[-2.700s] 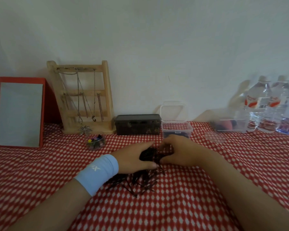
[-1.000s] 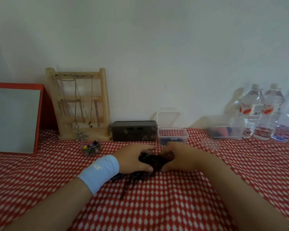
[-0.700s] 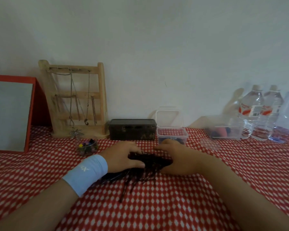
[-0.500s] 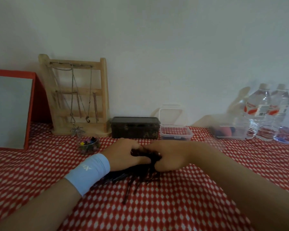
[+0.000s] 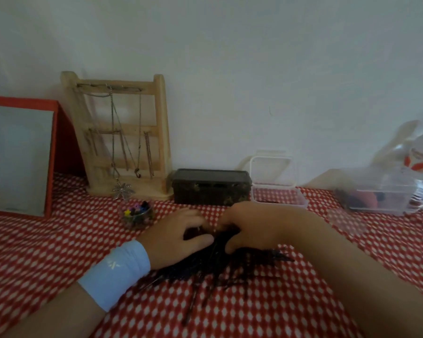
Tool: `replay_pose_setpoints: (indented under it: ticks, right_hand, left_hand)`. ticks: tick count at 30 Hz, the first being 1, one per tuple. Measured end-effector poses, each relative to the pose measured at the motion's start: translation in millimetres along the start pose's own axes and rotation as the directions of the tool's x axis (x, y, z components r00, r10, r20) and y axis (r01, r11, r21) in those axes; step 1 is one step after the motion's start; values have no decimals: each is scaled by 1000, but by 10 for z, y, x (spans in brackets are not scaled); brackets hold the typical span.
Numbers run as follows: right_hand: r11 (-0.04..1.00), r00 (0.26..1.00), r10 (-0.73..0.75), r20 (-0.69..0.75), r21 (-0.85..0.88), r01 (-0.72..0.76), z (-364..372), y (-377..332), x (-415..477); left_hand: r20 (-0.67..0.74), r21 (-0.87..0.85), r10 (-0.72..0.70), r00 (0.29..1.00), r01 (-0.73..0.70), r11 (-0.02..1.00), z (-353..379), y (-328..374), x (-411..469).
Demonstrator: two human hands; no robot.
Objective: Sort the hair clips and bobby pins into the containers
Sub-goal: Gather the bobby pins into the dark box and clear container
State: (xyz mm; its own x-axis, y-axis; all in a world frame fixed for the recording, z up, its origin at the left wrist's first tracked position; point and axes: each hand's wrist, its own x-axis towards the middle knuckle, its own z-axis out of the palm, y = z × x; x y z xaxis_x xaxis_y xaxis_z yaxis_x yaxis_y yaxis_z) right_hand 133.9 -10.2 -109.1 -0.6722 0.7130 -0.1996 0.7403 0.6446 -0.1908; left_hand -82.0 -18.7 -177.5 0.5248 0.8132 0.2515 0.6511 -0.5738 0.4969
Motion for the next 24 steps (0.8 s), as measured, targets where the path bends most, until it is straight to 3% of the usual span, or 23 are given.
replay_pose_setpoints:
  ticks: [5,12,20,24]
  right_hand:
    - [1000,1000,-3,-22,29,4,13,78,-28]
    - [996,1000,-28,-13,85,29,25,15,-70]
    - [961,995,30,-100,278,-1,-65,75,-157]
    - [879,990,33,-134,475,35,-20,129,-123]
  left_hand:
    - [-24,-72,-10,1000,9,997,-21,120,8]
    - [-181,-67,-18,983,6,998,-37,216,47]
    - [-285,-414,-142,948,12,910,-219,297,45]
    - [-368,-534,-203,907,-28,845,-256,329,81]
